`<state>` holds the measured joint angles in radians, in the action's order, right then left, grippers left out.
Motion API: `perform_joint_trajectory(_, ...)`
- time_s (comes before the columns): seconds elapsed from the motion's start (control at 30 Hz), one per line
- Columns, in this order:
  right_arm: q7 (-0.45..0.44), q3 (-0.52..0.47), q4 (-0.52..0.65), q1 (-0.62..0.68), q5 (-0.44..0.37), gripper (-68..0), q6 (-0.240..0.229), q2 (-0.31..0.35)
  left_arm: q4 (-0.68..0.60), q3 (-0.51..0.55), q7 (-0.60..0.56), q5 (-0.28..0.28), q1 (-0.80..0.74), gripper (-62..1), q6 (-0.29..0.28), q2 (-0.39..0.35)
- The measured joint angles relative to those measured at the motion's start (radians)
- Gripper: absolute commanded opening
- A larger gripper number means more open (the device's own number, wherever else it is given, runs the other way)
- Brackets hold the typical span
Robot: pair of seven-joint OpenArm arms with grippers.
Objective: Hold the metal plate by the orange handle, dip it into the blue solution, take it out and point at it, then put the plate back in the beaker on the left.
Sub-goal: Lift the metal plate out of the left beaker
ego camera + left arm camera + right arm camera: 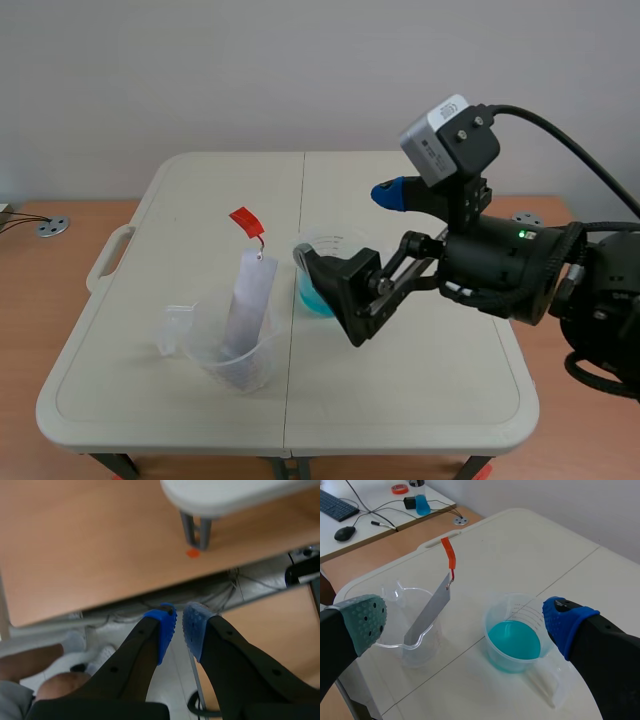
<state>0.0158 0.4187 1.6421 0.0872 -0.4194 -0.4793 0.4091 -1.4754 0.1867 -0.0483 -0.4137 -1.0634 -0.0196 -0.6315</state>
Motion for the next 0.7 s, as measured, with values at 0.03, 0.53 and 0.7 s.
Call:
perform_joint_trajectory(0.03,0.018,0.011,0.0,-0.015,0.0,-2.4,0.0,-0.01,0.022,-0.016,0.0,0.0,0.0,-51.5,-0.012,0.0)
perform_joint_trajectory(0.53,0.088,0.153,-0.249,-0.261,0.0,-2.4,0.001,-0.145,0.154,-0.309,0.007,0.0,0.019,-51.5,-0.149,0.017)
perform_joint_trajectory(0.7,0.087,0.201,-0.347,-0.325,-0.009,-2.4,0.001,-0.192,0.164,-0.328,0.022,0.0,0.05,-51.5,-0.148,0.016)
